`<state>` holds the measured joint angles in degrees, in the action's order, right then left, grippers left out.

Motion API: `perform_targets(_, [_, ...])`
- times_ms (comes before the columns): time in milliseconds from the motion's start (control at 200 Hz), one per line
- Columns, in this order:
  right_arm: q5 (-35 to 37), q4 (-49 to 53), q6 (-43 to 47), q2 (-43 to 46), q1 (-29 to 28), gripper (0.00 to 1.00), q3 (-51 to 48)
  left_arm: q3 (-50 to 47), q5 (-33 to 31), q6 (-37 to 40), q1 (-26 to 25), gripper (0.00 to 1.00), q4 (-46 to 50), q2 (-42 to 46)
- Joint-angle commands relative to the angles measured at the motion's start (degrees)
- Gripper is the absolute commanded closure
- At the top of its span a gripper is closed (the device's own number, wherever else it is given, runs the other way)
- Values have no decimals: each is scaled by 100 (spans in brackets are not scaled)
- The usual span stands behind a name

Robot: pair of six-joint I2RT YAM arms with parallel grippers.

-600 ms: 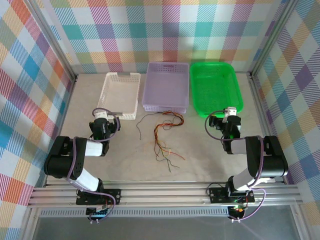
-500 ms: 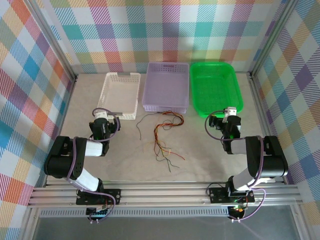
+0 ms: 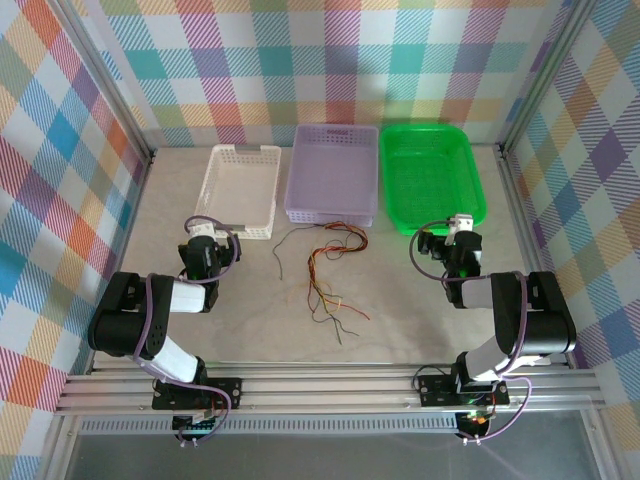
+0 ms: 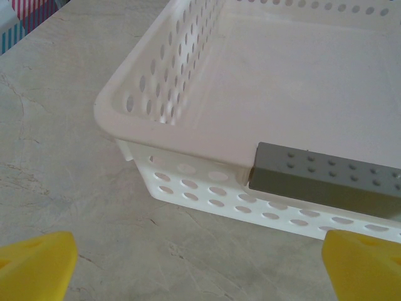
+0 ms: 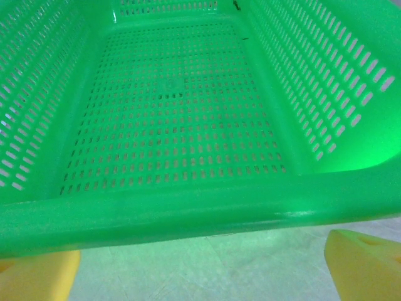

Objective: Untangle the cables

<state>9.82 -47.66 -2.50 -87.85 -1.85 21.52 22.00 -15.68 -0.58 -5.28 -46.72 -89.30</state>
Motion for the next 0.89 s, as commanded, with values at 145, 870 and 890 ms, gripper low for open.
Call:
perform_targets(145, [-76, 94, 150, 388, -118, 0, 86, 59, -70, -11, -38, 0, -198, -9])
perform_targets(870, [-1842, 3706, -2146, 3717, -668, 0, 906, 59, -67, -12, -36, 0, -202, -11])
perform_targets(890, [-1897, 3875, -2409, 3764, -668, 0, 969, 63, -74, -12, -35, 0, -197, -11])
